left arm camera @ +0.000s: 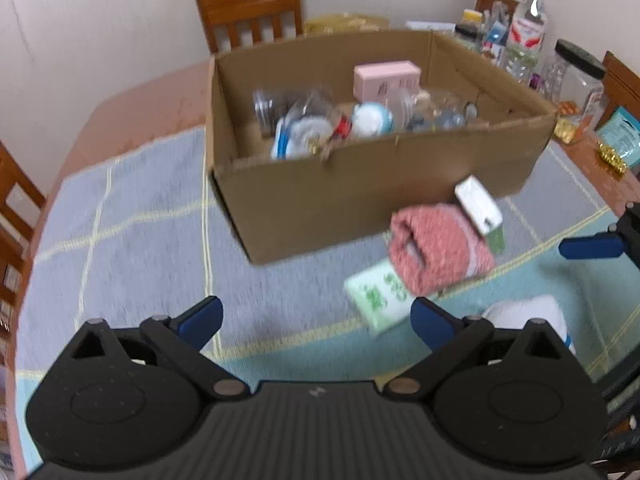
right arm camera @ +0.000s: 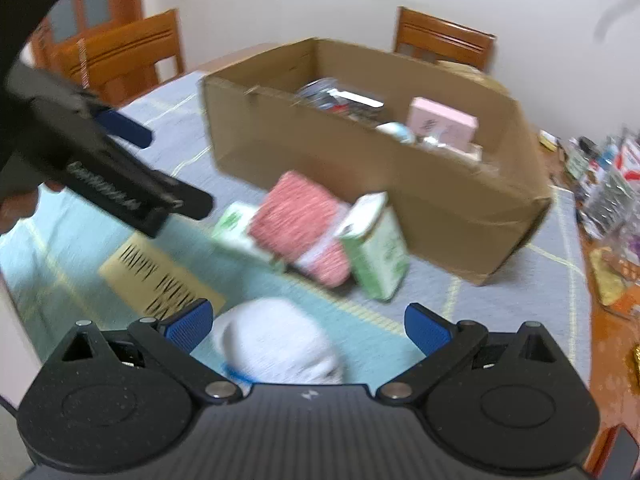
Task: Organize objects
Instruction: 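Bring both open tools back over the remaining items, then grasp the C&S tissue pack with the left tool while the right tool grasps the white sock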
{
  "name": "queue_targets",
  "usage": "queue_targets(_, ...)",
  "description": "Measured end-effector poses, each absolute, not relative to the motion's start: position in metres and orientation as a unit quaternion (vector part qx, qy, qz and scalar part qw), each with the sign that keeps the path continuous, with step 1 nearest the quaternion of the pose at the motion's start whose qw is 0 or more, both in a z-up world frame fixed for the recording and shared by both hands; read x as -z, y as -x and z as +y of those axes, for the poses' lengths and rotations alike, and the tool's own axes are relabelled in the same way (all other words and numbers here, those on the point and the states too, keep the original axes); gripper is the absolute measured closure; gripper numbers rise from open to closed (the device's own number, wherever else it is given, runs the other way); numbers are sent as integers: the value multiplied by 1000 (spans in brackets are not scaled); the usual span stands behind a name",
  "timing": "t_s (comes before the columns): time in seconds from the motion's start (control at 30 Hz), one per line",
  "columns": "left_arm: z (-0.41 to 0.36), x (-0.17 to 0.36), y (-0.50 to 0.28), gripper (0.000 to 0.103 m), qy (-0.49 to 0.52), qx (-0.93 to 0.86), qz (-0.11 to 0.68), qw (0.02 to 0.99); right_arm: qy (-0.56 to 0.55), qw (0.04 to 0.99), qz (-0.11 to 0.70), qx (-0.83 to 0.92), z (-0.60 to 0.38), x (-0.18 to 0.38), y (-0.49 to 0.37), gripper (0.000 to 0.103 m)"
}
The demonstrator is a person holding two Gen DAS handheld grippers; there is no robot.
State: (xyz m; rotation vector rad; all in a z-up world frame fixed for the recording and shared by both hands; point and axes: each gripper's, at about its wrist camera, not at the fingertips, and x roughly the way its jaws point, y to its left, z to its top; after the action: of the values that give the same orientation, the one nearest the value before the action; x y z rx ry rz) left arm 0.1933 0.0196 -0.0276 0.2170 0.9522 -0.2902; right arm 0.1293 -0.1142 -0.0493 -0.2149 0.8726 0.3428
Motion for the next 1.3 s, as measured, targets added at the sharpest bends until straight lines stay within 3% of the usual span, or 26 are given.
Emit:
queue_targets(0.37,22,45,-187,3,-88,130,470,868,133,881,427,-156,-92,86,-132,0)
queue_targets(1.3,-24,84,-210,1,-70,124,470,871,38,893,443,-65,-162,89,-123,0)
